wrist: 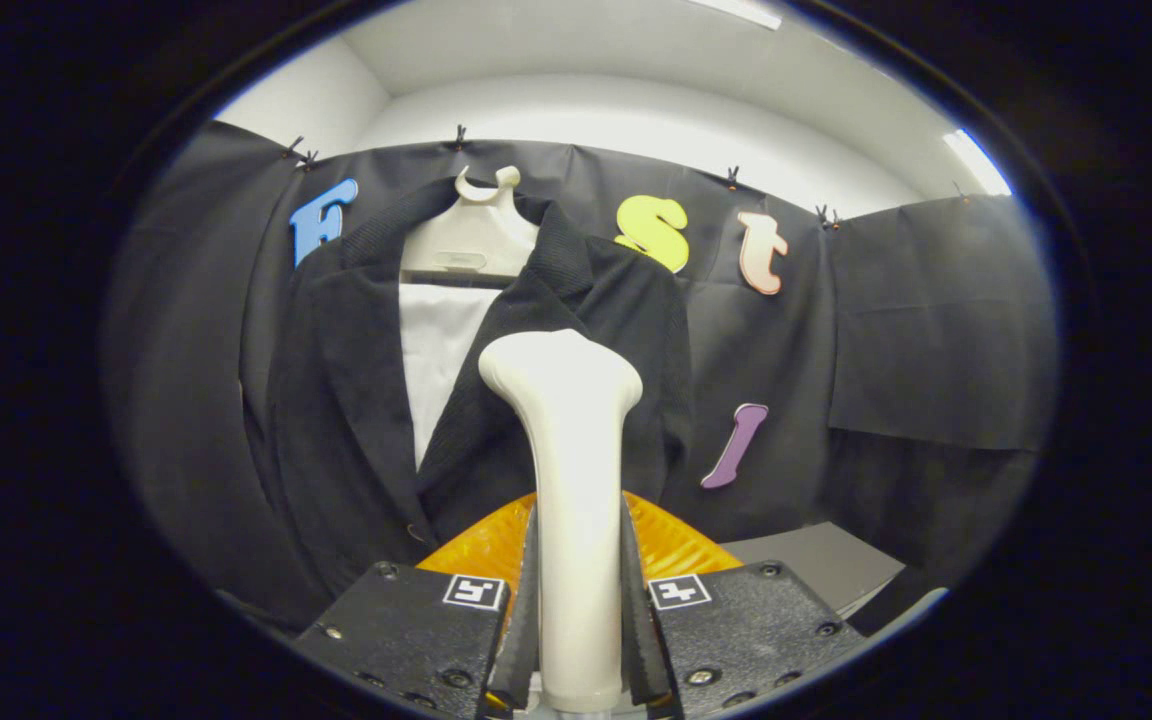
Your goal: Iron the clothes twice with a garment steamer, once on the left side and once on the right side.
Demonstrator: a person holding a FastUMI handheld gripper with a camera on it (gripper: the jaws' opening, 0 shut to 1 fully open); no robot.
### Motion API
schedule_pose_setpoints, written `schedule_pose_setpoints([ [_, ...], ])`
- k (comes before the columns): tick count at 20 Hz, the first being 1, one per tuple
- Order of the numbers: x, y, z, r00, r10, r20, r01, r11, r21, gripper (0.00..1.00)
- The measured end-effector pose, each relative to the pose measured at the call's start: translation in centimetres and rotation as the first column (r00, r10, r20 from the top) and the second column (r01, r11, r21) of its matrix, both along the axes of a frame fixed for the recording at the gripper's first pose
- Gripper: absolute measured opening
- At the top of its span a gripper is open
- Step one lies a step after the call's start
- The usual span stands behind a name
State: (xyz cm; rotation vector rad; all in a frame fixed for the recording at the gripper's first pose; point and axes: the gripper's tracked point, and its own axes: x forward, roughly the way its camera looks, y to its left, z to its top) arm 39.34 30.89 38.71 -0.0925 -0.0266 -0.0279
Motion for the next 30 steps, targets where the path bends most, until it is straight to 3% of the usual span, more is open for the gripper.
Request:
schedule_pose_setpoints([
  [30,-2.4,-1.3,-18.8,0.972,-0.030,-0.232,0.007,0.995,-0.100,0.39],
])
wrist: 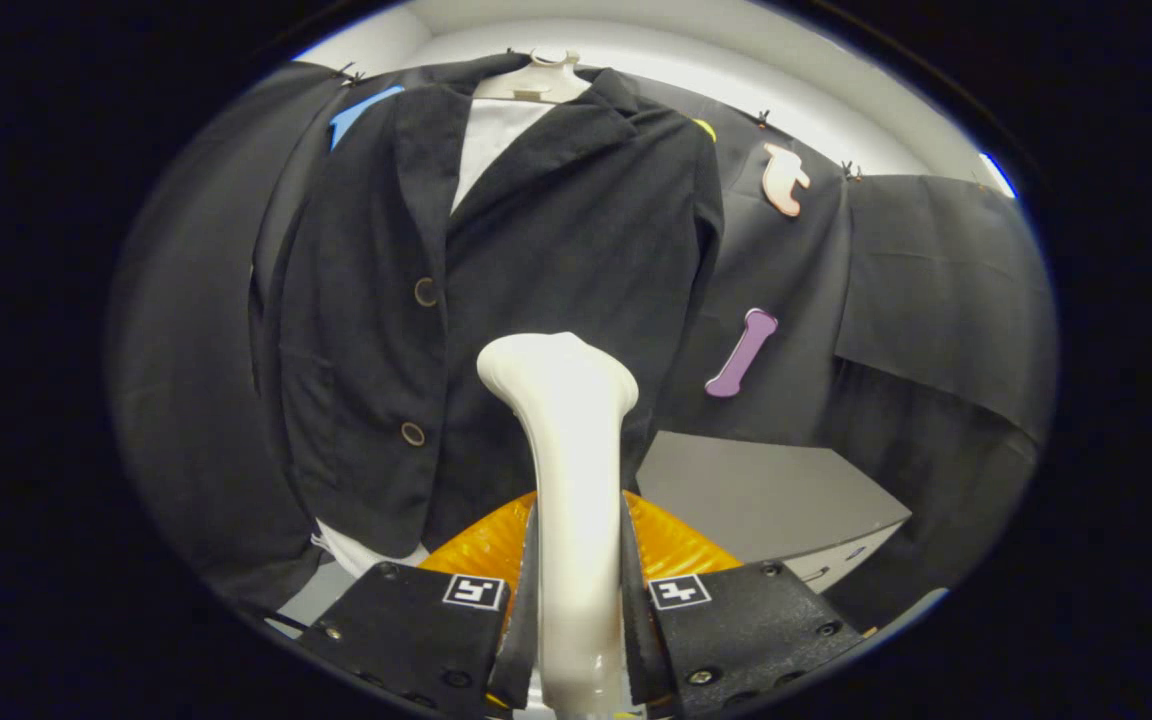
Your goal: Iron the clothes twice with a garment steamer, once on the left side and once on the right side.
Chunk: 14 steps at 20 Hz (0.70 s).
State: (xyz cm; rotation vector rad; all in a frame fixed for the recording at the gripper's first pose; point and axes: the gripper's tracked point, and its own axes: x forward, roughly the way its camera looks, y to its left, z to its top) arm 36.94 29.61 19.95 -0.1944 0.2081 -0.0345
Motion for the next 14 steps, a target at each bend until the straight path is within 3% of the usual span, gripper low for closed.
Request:
schedule_pose_setpoints([
  [14,-0.1,0.3,-7.9,0.997,-0.023,-0.072,0.022,1.000,-0.011,0.39],
])
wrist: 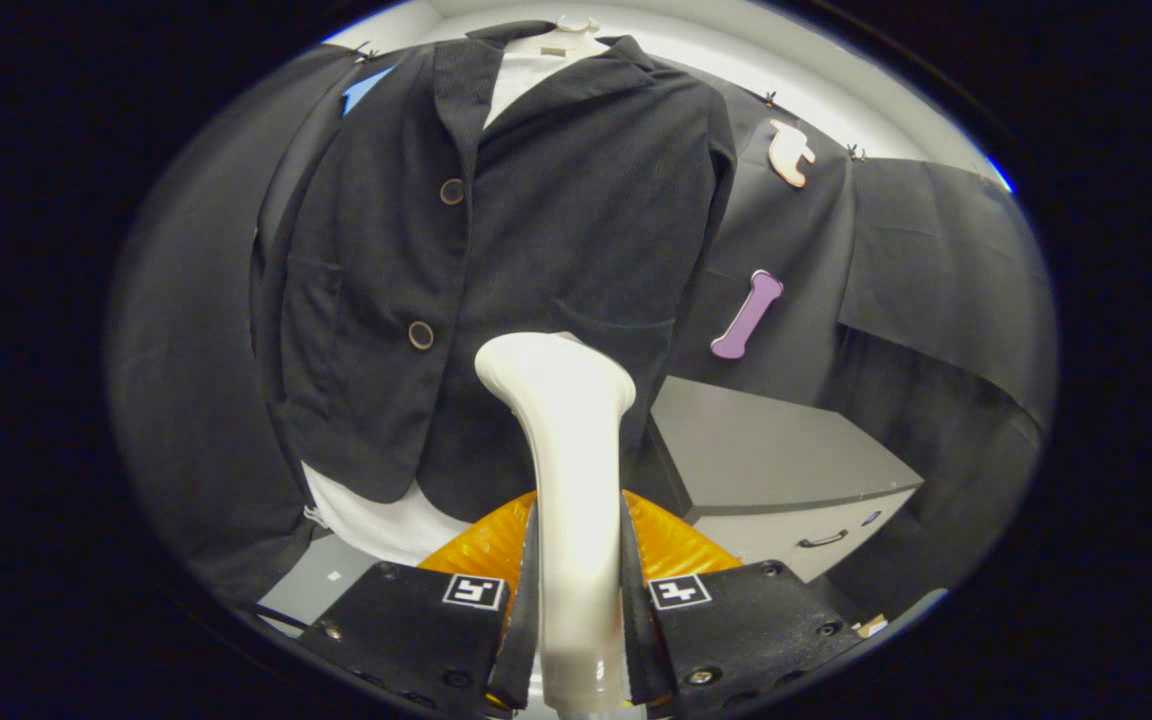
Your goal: Iron the clothes twice with a garment steamer, once on the left side and once on the right side.
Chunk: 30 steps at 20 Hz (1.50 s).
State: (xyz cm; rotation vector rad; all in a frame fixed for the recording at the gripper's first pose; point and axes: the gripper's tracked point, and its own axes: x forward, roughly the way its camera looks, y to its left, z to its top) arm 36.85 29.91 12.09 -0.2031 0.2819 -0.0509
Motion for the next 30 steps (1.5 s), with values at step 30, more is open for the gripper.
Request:
schedule_pose_setpoints([
  [30,-3.3,-0.1,-4.4,0.995,0.049,-0.085,-0.046,0.999,0.026,0.39],
])
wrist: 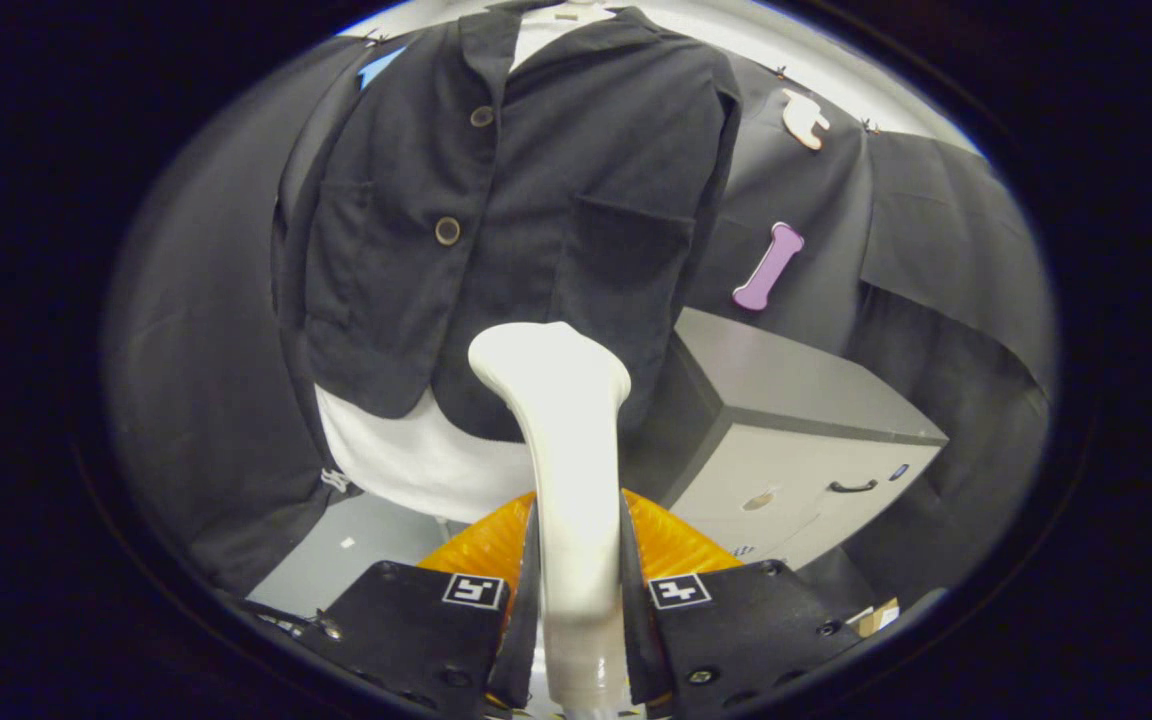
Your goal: Iron the clothes twice with a garment steamer, once on the left side and once on the right side.
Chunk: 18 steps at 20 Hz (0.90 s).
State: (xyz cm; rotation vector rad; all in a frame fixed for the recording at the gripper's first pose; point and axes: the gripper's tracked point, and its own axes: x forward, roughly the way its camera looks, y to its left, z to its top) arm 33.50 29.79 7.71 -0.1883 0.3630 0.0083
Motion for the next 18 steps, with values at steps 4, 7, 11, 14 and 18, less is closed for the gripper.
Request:
schedule_pose_setpoints([
  [4,-1.4,1.2,5.9,0.997,0.028,0.077,-0.030,0.999,0.020,0.39],
  [7,-2.1,2.9,10.9,0.988,0.057,0.142,-0.064,0.997,0.043,0.39],
  [11,-2.6,5.2,17.0,0.973,0.075,0.220,-0.090,0.994,0.060,0.39],
  [14,-2.6,7.3,21.7,0.958,0.088,0.272,-0.111,0.991,0.070,0.39],
  [18,-1.9,10.0,27.3,0.935,0.095,0.343,-0.131,0.988,0.083,0.39],
])
